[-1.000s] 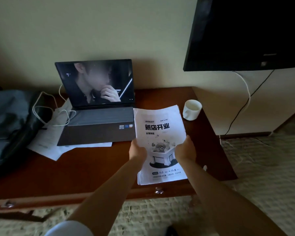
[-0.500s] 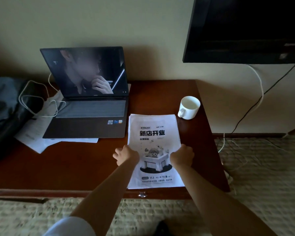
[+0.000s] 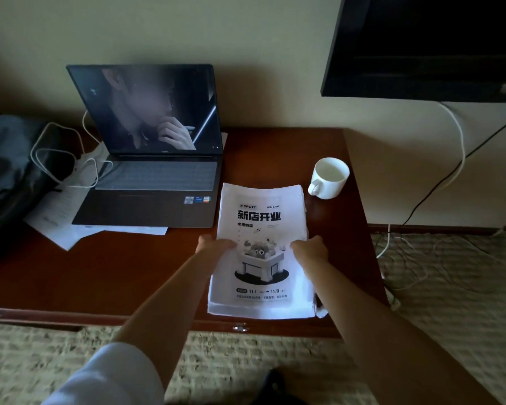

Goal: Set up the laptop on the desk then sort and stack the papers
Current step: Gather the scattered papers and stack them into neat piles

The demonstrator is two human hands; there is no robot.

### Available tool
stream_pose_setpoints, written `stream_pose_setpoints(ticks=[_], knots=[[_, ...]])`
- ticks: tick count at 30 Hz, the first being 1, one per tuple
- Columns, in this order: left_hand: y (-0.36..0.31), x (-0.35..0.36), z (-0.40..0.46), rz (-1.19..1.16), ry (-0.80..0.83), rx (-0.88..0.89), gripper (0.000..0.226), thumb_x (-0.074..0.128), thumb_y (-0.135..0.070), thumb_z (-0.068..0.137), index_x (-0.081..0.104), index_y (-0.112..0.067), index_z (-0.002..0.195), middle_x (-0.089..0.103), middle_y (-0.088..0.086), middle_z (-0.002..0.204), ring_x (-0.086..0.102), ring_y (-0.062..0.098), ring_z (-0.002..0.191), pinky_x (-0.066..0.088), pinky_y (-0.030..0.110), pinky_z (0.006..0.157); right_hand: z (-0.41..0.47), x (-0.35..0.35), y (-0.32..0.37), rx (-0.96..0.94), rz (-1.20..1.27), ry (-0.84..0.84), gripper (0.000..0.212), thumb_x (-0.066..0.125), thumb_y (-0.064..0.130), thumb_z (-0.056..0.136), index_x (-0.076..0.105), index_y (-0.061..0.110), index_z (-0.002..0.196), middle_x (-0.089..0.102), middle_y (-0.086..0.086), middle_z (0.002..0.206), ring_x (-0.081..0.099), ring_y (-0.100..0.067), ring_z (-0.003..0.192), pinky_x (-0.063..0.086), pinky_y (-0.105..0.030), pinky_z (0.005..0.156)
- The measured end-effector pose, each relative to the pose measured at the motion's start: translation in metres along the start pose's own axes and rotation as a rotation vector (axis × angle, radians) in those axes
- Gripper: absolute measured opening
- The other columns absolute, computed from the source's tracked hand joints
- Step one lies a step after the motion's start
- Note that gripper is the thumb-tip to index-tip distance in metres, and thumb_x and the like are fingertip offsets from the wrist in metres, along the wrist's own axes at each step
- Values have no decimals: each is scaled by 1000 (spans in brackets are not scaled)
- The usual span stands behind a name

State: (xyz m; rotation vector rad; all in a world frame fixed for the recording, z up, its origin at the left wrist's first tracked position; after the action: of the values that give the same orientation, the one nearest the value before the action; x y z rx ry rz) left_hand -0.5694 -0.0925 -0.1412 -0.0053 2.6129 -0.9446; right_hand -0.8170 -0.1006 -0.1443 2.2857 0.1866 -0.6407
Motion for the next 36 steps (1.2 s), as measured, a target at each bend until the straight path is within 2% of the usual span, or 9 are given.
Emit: stream_pose_setpoints(ticks=[5,11,14,17,21,24,29,33,36], knots=[[6,7,-10,26,62,-41,47,78,-5,70,55,-7,111,64,11,103,63,31,93,56,47,80,-8,9,-8,21,7,43,40,64,17,76,59,5,114,64,-10,101,63,-30,90,54,-33,75],[-11,5,-24,-5,53,142,43,66,0,81,50,-10,119,61,10,110,60,25,88,50,35,61,-28,2,9,-140,141,-67,32,50,4,76,55,10,107,62,-11,109,62,-31,94,55,-40,79],[-32,-10,-40,-136,8,315,41,66,1,80,47,-12,114,60,7,104,61,22,88,51,30,59,-46,-11,34,-278,242,-150,36,50,1,79,55,9,113,63,-9,111,62,-32,98,50,-33,73],[-66,-28,-68,-239,-86,544,43,63,7,78,44,-17,109,56,-1,100,58,21,98,51,30,69,-68,-22,70,-438,364,-208,55,50,1,84,43,9,138,54,-10,135,54,-31,120,48,-39,96],[-92,-44,-101,-295,-181,735,52,56,13,77,43,-22,113,57,2,110,56,16,101,56,34,80,-88,-28,103,-539,371,-252,50,52,1,82,44,6,131,55,-15,129,54,-31,116,44,-31,95],[-91,-55,-112,-353,-237,758,48,54,14,76,44,-18,110,56,-3,94,56,9,85,55,26,71,-90,-23,101,-532,416,-248,50,48,11,75,43,9,125,57,-16,123,56,-34,111,46,-44,95],[-82,-60,-115,-473,-243,723,44,46,15,77,46,-17,107,57,-1,90,57,9,83,50,20,62,-101,-28,103,-551,463,-310,37,43,-4,85,45,-3,122,57,-23,115,55,-36,103,41,-40,89],[-75,-59,-116,-466,-228,720,40,52,8,82,44,-19,110,57,-2,93,57,8,85,53,27,71,-102,-28,103,-612,434,-330,25,43,5,84,46,3,109,59,-22,108,56,-37,99,43,-42,87],[-74,-60,-117,-515,-271,722,36,48,8,84,43,-19,107,55,-3,92,56,7,84,50,21,65,-104,-25,107,-648,392,-302,34,45,5,87,43,-1,120,57,-20,113,54,-32,103,42,-41,90]])
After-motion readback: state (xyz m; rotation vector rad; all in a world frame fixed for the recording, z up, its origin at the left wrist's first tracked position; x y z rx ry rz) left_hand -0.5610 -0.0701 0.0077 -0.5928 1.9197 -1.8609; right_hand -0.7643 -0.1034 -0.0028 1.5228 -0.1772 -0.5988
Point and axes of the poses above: each hand's wrist, its own z-axis towards the middle knuckle, its own x-axis out of the palm, y = z × x, the point moved 7 cm from there along z, towards the middle knuckle
